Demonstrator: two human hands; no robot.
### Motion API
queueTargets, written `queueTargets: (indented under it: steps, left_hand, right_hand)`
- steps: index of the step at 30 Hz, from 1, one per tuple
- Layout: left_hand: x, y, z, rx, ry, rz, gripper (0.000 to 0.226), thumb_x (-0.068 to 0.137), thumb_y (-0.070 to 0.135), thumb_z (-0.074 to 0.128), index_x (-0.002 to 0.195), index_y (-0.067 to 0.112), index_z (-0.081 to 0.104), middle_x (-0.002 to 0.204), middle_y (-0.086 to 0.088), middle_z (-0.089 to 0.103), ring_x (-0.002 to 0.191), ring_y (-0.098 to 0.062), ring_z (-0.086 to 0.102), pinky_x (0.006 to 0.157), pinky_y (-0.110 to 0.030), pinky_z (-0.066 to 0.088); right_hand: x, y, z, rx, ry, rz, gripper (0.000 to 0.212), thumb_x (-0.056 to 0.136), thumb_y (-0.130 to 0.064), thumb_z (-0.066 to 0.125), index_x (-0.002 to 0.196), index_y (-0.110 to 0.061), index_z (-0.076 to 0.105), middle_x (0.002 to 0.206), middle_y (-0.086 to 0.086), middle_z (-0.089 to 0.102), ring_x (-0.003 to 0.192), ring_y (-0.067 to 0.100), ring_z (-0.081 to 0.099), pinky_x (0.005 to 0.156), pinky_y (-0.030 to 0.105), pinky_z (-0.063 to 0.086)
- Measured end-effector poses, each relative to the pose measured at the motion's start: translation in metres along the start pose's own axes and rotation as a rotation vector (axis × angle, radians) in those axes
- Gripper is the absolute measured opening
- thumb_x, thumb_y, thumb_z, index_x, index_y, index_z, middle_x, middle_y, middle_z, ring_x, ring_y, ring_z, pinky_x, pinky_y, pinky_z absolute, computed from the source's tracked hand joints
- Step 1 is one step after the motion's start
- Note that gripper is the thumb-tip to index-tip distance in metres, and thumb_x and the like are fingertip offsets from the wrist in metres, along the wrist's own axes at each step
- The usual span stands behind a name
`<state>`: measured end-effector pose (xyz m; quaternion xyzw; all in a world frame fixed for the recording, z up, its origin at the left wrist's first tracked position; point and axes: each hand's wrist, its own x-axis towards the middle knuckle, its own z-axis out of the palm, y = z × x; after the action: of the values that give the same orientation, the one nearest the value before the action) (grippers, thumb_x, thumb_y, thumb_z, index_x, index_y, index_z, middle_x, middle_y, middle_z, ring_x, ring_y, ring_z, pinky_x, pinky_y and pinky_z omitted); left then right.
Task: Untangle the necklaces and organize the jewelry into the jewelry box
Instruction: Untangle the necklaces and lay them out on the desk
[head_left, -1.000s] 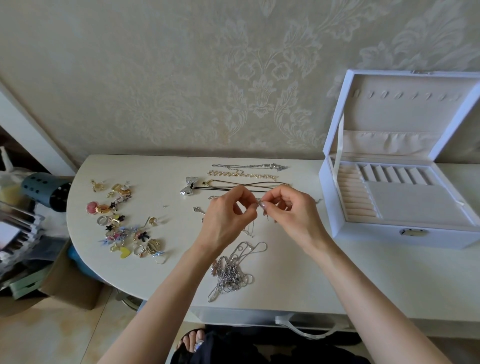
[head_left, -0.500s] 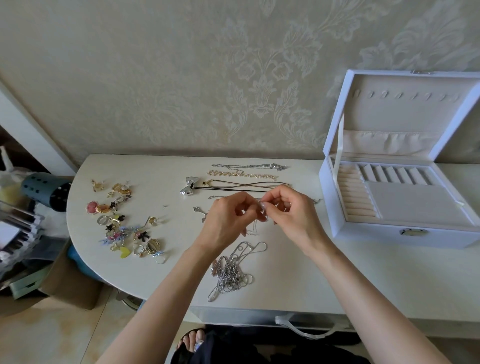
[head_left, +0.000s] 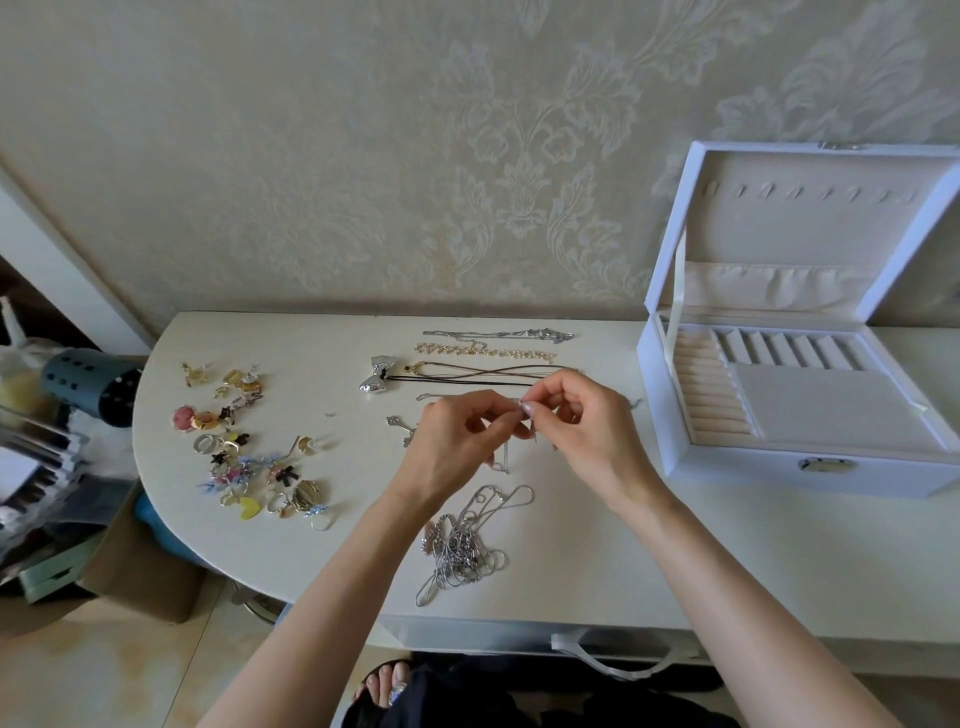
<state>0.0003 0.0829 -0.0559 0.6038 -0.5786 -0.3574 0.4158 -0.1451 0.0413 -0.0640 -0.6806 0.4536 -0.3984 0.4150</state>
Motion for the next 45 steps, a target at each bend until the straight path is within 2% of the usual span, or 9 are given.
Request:
queueTargets:
  steps: [5,10,14,17,21,25,30,35,45]
  left_hand:
    - [0.0018,-0.0039,-0.0001,0.055,0.018,0.005,0.011,0.084,0.013,0.065,0.074,0.016,0.066,0.071,0.007,0.07,0.054,-0.007,0.052,0.061,-0.028,0.05]
    - [0.0031,-0.0068,-0.0013,0.043,0.073,-0.03,0.023,0.079,0.017,0.073,0.065,0.013,0.055,0.065,-0.007,0.064,0.058,-0.017,0.051,0.061,-0.037,0.046]
    - [0.0017,-0.0045,-0.0018,-0.006,0.045,-0.029,0.016,0.082,0.016,0.071,0.07,0.011,0.06,0.065,-0.003,0.067,0.051,-0.012,0.054,0.054,-0.024,0.044]
    - [0.0011,-0.0036,-0.0012,-0.026,0.011,-0.006,0.009,0.087,0.017,0.065,0.078,0.014,0.065,0.073,0.0,0.071,0.051,-0.01,0.053,0.055,-0.017,0.042]
    - [0.0025,-0.0033,-0.0013,-0.053,0.016,0.008,0.008,0.086,0.013,0.066,0.078,0.012,0.064,0.073,0.0,0.07,0.054,-0.009,0.051,0.055,-0.017,0.043]
    - [0.003,-0.004,-0.0022,-0.101,0.044,-0.014,0.011,0.081,0.012,0.072,0.077,0.008,0.062,0.073,-0.002,0.066,0.056,-0.011,0.05,0.056,-0.027,0.047]
    - [0.001,-0.0006,-0.0014,-0.106,0.03,-0.016,0.011,0.089,0.015,0.063,0.081,0.007,0.064,0.075,-0.007,0.069,0.052,-0.011,0.048,0.047,-0.009,0.033]
    - [0.0013,-0.0031,-0.0013,-0.113,0.028,-0.041,0.012,0.092,0.014,0.057,0.084,0.007,0.062,0.075,-0.004,0.068,0.052,-0.011,0.048,0.046,-0.009,0.032]
    - [0.0018,-0.0036,-0.0001,-0.167,0.01,-0.058,0.014,0.095,0.017,0.053,0.083,0.011,0.056,0.074,-0.004,0.063,0.052,-0.013,0.048,0.045,-0.012,0.032]
  right_hand:
    - [-0.0006,-0.0007,0.0002,0.009,-0.011,-0.008,0.013,0.081,-0.007,0.067,0.075,-0.018,0.064,0.062,-0.011,0.062,0.056,0.006,0.048,0.057,0.021,0.041]
    - [-0.0011,0.0013,0.0012,0.003,-0.038,-0.016,0.012,0.08,-0.007,0.067,0.076,-0.017,0.064,0.065,-0.009,0.062,0.06,0.01,0.05,0.061,0.027,0.043]
    - [0.0,0.0017,0.001,-0.003,-0.014,-0.019,0.011,0.081,-0.009,0.066,0.076,-0.018,0.064,0.065,-0.007,0.062,0.063,0.021,0.054,0.062,0.031,0.044]
    - [0.0009,0.003,0.0,-0.016,0.013,-0.013,0.014,0.081,-0.01,0.066,0.074,-0.021,0.063,0.063,-0.011,0.061,0.061,0.015,0.052,0.061,0.027,0.044]
    - [0.0009,0.0022,0.0003,0.005,0.0,0.012,0.012,0.081,-0.01,0.066,0.076,-0.02,0.063,0.063,-0.008,0.062,0.059,0.01,0.051,0.06,0.023,0.041]
    - [-0.0004,-0.0001,0.0005,0.03,-0.016,0.024,0.01,0.081,-0.009,0.066,0.076,-0.018,0.063,0.063,-0.006,0.062,0.055,0.006,0.049,0.058,0.021,0.04]
    - [-0.0012,-0.0027,-0.0013,0.037,-0.007,0.033,0.011,0.082,-0.008,0.064,0.077,-0.017,0.063,0.063,-0.003,0.063,0.057,0.004,0.052,0.059,0.023,0.044]
    - [-0.0011,-0.0026,-0.0013,0.038,-0.012,0.038,0.01,0.082,-0.008,0.064,0.078,-0.017,0.063,0.065,0.0,0.063,0.059,0.007,0.054,0.062,0.031,0.046]
    - [-0.0015,-0.0053,-0.0037,0.059,-0.029,0.045,0.01,0.083,-0.007,0.064,0.079,-0.016,0.064,0.066,0.0,0.063,0.058,0.005,0.052,0.061,0.029,0.045]
